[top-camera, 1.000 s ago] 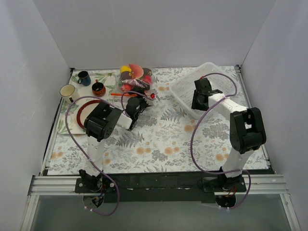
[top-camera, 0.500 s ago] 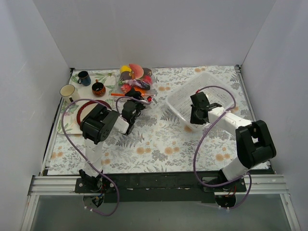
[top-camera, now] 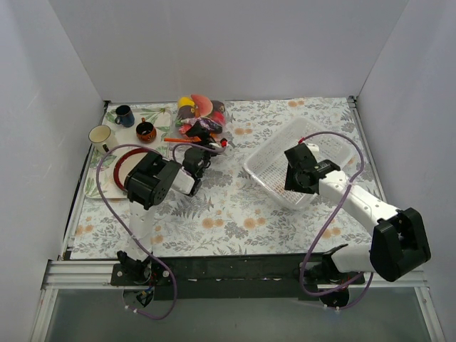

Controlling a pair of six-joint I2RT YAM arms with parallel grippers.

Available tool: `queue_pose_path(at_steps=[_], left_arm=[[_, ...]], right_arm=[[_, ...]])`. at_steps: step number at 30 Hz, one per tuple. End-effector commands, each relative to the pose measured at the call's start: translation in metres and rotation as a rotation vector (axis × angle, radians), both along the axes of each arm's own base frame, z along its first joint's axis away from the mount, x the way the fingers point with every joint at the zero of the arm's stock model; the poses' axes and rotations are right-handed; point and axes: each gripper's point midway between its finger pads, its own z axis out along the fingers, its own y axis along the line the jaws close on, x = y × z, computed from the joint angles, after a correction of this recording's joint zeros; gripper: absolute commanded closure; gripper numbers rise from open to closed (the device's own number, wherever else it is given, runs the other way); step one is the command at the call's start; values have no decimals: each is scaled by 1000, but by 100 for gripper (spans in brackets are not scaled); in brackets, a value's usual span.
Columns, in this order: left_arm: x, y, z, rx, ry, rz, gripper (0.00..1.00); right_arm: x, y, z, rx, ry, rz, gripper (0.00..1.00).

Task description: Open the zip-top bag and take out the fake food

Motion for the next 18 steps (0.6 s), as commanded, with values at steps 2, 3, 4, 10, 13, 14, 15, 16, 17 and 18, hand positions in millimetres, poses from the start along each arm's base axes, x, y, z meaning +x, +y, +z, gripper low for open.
queue_pose_path(at_steps=[2,3,4,10,13,14,15,16,17,18], left_arm=[[20,-12,4,62,-113,-2,4],[22,-14,0,65,-113,-3,2],[26,-15,4,61,-124,-2,2],[33,-24,5,63,-190,-11,2],[24,-26,13,66,-287,-22,3],[22,-26,12,72,-296,-25,6],[22,-26,10,81,-300,-23,12],[22,-25,8,86,-296,-18,17],[23,-25,5,88,-289,-14,30],[25,-24,5,84,-293,-5,41]], right_arm=[[44,-14,51,-121,-116,-79,40],[49,-13,54,-118,-120,-85,39],[54,-9,58,-104,-129,-79,39],[66,5,45,-55,-124,-63,37],[72,6,33,-40,-109,-68,36],[75,5,25,-42,-94,-73,36],[80,1,23,-42,-89,-82,36],[86,2,22,-36,-93,-84,36],[91,0,12,-49,-70,-88,36],[104,-4,18,-48,-86,-102,36]])
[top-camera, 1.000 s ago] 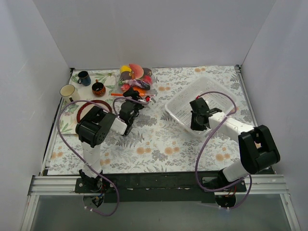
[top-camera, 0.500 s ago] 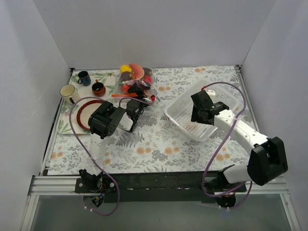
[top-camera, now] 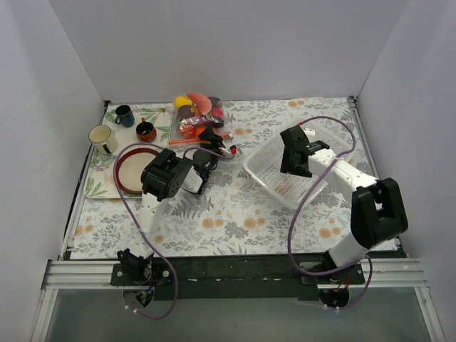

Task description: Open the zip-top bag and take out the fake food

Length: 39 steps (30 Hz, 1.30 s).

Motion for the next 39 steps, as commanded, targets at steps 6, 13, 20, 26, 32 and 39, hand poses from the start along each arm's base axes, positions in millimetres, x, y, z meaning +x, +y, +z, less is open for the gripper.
queue_pose_path(at_steps=[6,13,20,26,32,39], left_arm=[[-8,13,76,-117,-287,53,100],[-37,22,126,-178,-350,15,100],[-63,26,107,-107,-371,-14,15],[-43,26,101,-148,-384,38,2],[-9,5,104,-140,-410,40,2],[15,-7,70,-50,-277,35,93]], right_arm=[[76,-7,-14,-23,0,-61,36],[67,11,-54,4,85,-29,36],[44,9,-65,31,101,-30,35],[43,12,-57,49,82,-17,34],[44,16,-51,62,69,2,34],[40,16,-49,61,65,9,34]])
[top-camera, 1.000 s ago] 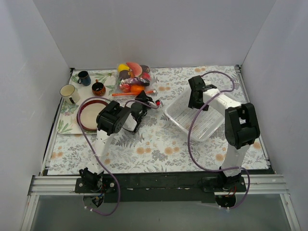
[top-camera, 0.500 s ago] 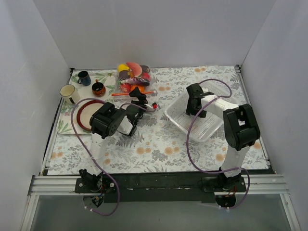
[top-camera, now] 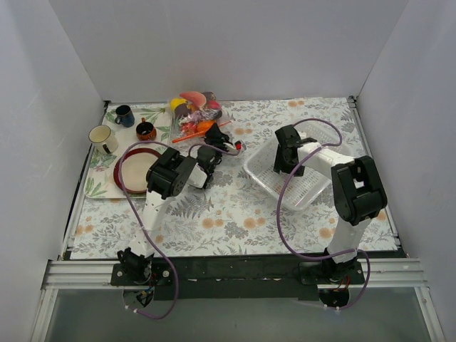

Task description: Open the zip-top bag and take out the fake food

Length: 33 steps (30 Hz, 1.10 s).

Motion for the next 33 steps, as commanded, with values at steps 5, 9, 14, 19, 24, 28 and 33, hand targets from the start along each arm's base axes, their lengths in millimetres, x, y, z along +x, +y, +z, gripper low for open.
queue_pose_path(at_steps=[5,9,14,19,24,28,33], left_arm=[[-20,18,79,-131,-167,15,100],[-35,28,112,-148,-251,25,100],[-62,43,183,-230,-244,35,100],[-73,45,200,-290,107,36,100],[-120,38,211,-354,397,-37,100],[-160,39,216,-383,530,-47,100],[-204,54,179,-398,698,-27,100]], right_arm=[[2,2,21,17,-56,17,36],[0,4,22,20,-57,41,39],[-22,21,16,19,-39,115,44],[-78,49,-8,-20,27,238,48],[-137,68,-18,-28,54,318,50],[-174,65,-11,-15,46,335,50],[-175,57,25,-18,-58,361,40]])
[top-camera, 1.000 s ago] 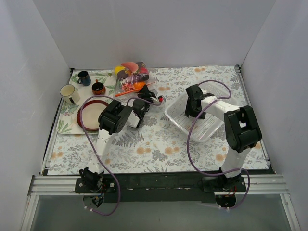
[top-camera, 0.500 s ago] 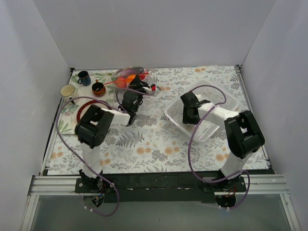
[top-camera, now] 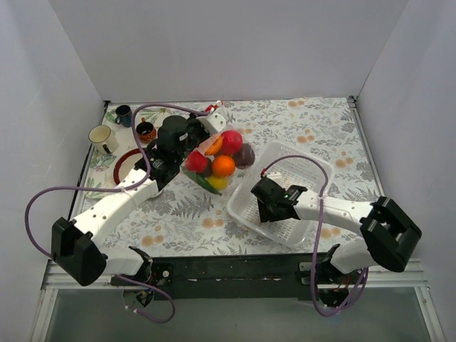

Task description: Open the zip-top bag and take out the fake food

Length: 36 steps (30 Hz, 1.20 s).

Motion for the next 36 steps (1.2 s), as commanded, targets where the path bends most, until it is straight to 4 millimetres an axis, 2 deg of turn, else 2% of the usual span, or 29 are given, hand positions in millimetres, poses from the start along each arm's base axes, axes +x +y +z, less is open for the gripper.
queue_pose_path(at_steps=[1,2,3,5,6,8,9,10,11,14,15,16,18,21,25,26,29,32,36], left_arm=[[-45,26,-68,44,276,19,100],[-53,31,-62,37,264,20,100],[-58,35,-72,55,286,24,100],[-68,41,-66,50,277,17,100],[-73,42,-65,51,288,11,100],[-79,42,-59,33,303,-4,100],[-86,43,-60,37,330,-8,100],[-87,43,-52,21,331,-12,100],[-94,42,-54,17,367,-27,100],[-103,40,-39,-15,376,-51,100],[-104,39,-34,-22,374,-59,100],[-106,39,-23,-35,363,-67,100],[-111,38,-18,-37,383,-85,100],[-121,35,-8,-36,399,-129,100],[-140,30,-7,-20,459,-206,100],[-148,31,-12,-6,493,-221,100],[-169,26,-10,21,530,-324,100],[-187,24,-3,25,525,-404,100],[-214,20,11,27,502,-532,100]], right_arm=[[9,-13,41,-4,-107,-24,37],[15,-9,56,16,-148,-9,33],[28,3,88,79,-225,6,30],[43,17,123,126,-326,87,25],[48,30,149,191,-377,130,23],[61,49,180,243,-484,229,23],[61,61,192,282,-509,286,23],[65,68,204,289,-555,343,23],[74,84,226,353,-651,387,23],[72,110,243,422,-785,572,21],[71,124,258,484,-844,620,20],[71,129,267,510,-864,634,20],[70,142,276,514,-908,735,18],[51,158,290,581,-934,884,17],[28,164,308,679,-1000,1002,16],[27,165,307,687,-1001,1011,16],[18,168,313,747,-1003,1058,17],[0,174,312,823,-966,1138,19],[-7,176,308,856,-940,1171,21]])
